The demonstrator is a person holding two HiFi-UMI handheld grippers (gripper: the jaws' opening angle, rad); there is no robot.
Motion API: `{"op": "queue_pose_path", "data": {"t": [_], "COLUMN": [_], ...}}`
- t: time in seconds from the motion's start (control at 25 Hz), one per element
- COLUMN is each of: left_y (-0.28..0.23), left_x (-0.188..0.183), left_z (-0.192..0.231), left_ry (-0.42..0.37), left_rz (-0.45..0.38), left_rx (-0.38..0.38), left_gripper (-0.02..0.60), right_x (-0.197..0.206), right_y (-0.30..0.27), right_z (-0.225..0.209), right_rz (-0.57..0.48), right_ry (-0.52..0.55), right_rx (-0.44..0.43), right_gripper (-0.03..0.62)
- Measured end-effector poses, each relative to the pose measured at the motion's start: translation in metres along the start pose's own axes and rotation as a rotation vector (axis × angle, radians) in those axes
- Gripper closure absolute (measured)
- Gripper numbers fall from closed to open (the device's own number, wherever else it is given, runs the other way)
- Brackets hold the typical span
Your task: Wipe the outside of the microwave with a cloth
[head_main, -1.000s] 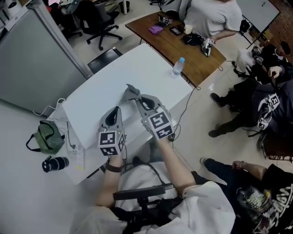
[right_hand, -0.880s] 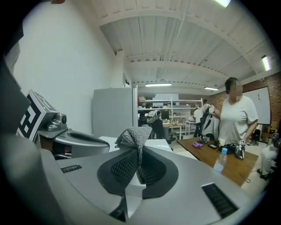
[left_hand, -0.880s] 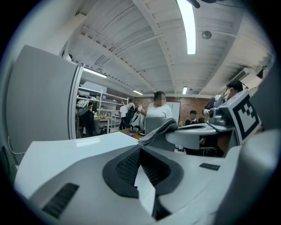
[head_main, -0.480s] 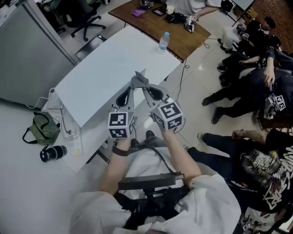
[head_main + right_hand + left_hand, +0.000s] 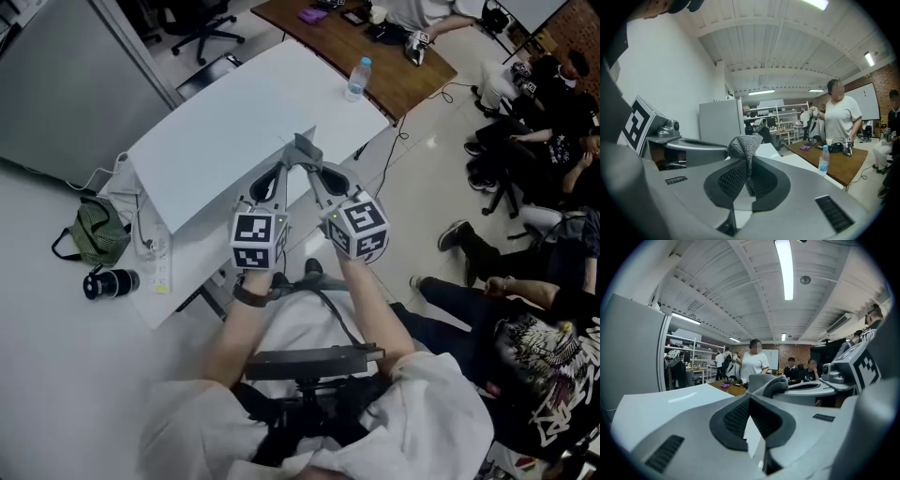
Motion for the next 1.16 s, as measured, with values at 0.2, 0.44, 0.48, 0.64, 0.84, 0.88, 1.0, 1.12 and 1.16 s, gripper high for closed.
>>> {"op": "queue_pose_path", "data": {"t": [0.2,0.44,0.48,0.64,0.84,0.88,1.0,1.12,1.16], "left_y": [0.0,-0.012,-0.014,-0.023,-0.025,-0.025,-0.026,-0.026,-0.026], "left_x": [0.004,0.0,0.0,-0.001,0.003,0.003,-0.002,-0.005,-0.006], "left_z": [-0.005,-0.028,-0.032,-0.045,-0.044,-0.043,-0.041,-0.041,-0.042], "left_ry": [-0.002,-0.01,-0.01,-0.019,-0.024,-0.024,-0.023,-0.021,-0.02], "left_rz": [0.003,0.01,0.009,0.004,0.001,0.001,0.003,0.008,0.011], "left_rx": [-0.003,0.061,0.069,0.1,0.118,0.119,0.116,0.113,0.112], "left_gripper": [0.555,0.555,0.555,0.555,0.555,0.555,0.555,0.555,0.555], "right_x": [0.002,-0.003,-0.003,-0.001,0.006,0.005,0.002,-0.001,-0.001], "right_y": [0.0,0.023,0.027,0.039,0.038,0.037,0.037,0.041,0.043], "right_z": [0.002,-0.01,-0.013,-0.024,-0.024,-0.023,-0.024,-0.026,-0.027], "right_rz": [-0.002,-0.008,-0.007,-0.017,-0.018,-0.018,-0.02,-0.02,-0.02], "right_ry": [0.009,0.01,0.009,0.004,-0.007,-0.009,-0.013,-0.022,-0.024], "right_rx": [-0.019,0.033,0.041,0.069,0.081,0.083,0.086,0.095,0.098], "right_gripper": [0.571,0.571,0.571,0.571,0.571,0.571,0.571,0.571,0.571]}}
Point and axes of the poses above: the fingertips, and each gripper's own axes: y backward along the fingers, z to its left, x out of its underside, the point moved 9 cm from there along y, backward along the fingers
